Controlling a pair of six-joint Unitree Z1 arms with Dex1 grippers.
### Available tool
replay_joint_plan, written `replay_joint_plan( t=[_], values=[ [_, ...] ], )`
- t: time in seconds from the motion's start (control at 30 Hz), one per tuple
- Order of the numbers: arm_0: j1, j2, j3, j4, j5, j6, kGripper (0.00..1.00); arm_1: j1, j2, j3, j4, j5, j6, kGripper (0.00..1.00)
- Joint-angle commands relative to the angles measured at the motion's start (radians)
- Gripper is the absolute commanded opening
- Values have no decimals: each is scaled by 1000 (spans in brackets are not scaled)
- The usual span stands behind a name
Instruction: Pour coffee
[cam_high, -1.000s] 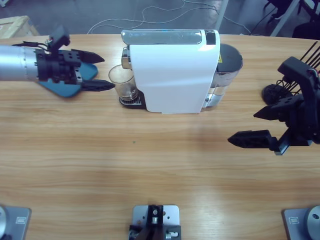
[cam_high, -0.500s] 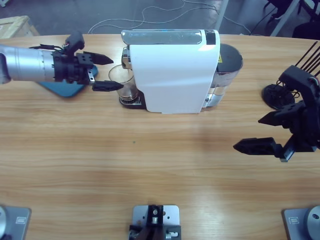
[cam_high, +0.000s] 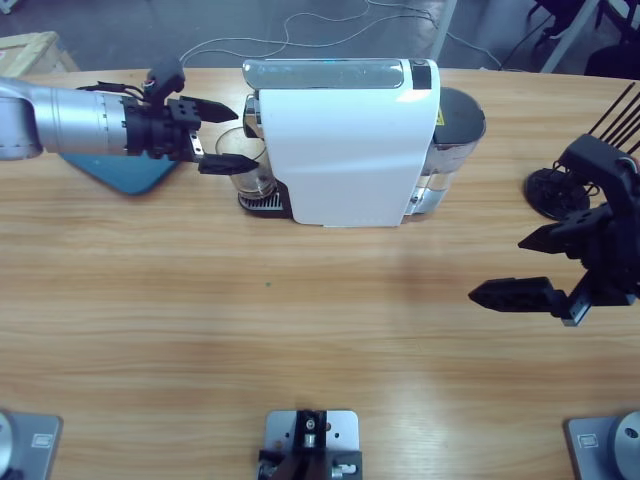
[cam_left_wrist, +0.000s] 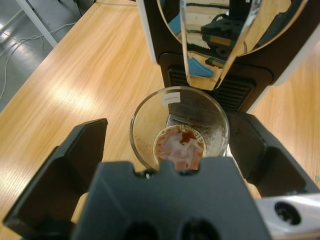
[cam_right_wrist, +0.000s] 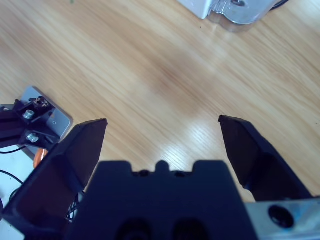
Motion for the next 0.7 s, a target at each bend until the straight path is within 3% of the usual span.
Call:
replay_joint_plan(
  t=[0.03,0.27,0.37,0.7],
  values=[
    [-7,56,-5,-13,5,-8,991,-10,23,3,10,1,-15,1000],
    [-13,61,-7,-13,11,-9,987,-10,18,2,10,1,-15,1000],
    [-16,64,-9,-13,7,-9,874,-10,17,5,10,1,-15,1000],
    [-21,70,-17,-13,7,-13,826,-10,12,6,11,1,-15,1000]
  ],
)
